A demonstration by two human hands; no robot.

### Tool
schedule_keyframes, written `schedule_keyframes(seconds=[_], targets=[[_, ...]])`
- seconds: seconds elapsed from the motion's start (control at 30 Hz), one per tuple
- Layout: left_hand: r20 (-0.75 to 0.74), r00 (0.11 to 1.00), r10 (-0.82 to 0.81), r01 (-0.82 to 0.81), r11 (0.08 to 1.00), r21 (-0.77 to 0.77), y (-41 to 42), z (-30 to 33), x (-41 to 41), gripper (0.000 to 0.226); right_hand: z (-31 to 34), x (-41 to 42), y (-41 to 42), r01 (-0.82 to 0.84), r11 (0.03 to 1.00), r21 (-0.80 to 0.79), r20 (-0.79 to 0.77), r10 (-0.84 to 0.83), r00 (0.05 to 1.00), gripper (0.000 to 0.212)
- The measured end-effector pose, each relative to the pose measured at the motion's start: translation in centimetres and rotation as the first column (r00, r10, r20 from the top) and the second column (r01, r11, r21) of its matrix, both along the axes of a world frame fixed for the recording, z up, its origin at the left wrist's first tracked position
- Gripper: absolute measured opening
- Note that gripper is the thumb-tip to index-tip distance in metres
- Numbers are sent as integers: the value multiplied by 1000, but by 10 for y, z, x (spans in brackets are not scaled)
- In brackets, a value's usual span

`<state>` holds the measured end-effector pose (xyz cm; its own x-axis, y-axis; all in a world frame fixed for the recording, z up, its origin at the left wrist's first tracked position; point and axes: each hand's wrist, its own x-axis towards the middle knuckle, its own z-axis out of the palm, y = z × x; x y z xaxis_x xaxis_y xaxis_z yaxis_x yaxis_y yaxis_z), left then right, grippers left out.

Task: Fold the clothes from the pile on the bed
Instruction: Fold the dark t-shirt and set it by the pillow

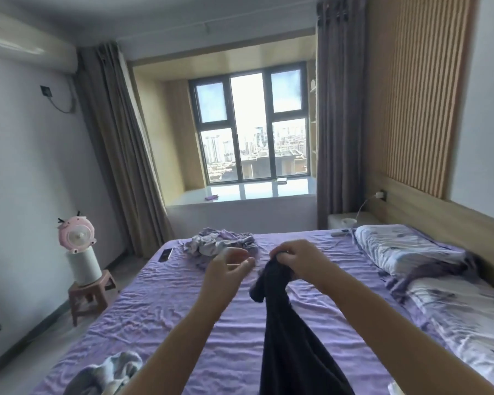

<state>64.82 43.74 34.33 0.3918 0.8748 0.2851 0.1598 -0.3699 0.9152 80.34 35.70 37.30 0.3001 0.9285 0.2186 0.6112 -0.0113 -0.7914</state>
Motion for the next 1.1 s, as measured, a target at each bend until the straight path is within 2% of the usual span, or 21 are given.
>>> schedule_keyframes(seconds=[0.07,0.13,0.23,0.27,0.3,0.33,0.37,0.4,0.43,0.5,0.57,0.67,0.77,0.9,0.97,1.0,1.1], targets=[[-25,989,-146,147,989,30,-15,-10,3,21,7,-1,-4,-45,998,-39,-234,35,972,25],[-35,970,-239,239,971,14,-24,-19,9,32,15,2,-10,-104,993,-54,-377,76,923,19],[5,990,-144,143,986,85,-21,-21,20,29,19,9,-20,-213,976,-48,-498,162,852,22],[33,990,-137,134,987,93,-17,-21,22,25,18,11,-23,-207,977,-58,-482,154,862,24],[51,985,-163,158,983,94,-13,-20,23,24,16,12,-26,-166,983,-72,-369,129,920,24],[61,975,-216,210,974,79,-10,-19,24,23,13,14,-28,-94,992,-79,-158,80,984,22],[70,958,-277,274,960,50,-9,-17,25,20,11,17,-31,-20,998,-58,89,25,996,19],[87,937,-338,338,941,12,-8,-14,25,17,9,19,-32,11,1000,-11,268,-8,963,16],[97,917,-387,390,921,-19,-7,-11,26,14,7,21,-34,-2,999,34,345,-10,939,15],[88,889,-449,454,890,-38,-4,-6,28,14,3,23,-37,-82,993,87,301,52,952,10],[100,867,-488,495,867,-57,-2,-1,28,15,0,22,-39,-122,987,108,177,101,979,5],[153,828,-540,559,817,-144,2,8,22,8,-3,21,-39,-93,980,178,2,94,996,7],[45,806,-591,589,791,-163,11,11,9,18,-3,23,-37,-23,963,268,-40,35,999,8],[-87,839,-537,516,837,-183,27,-3,-21,18,6,40,-42,100,943,318,-104,-70,992,11],[-159,866,-474,446,876,-182,36,-13,-35,9,9,54,-48,162,938,308,-105,-136,985,11],[-187,880,-437,409,897,-169,39,-16,-41,2,10,60,-51,176,940,293,-89,-156,984,11],[-207,919,-335,323,942,-94,47,-22,-51,9,8,72,-62,148,972,184,-45,-142,989,8]])
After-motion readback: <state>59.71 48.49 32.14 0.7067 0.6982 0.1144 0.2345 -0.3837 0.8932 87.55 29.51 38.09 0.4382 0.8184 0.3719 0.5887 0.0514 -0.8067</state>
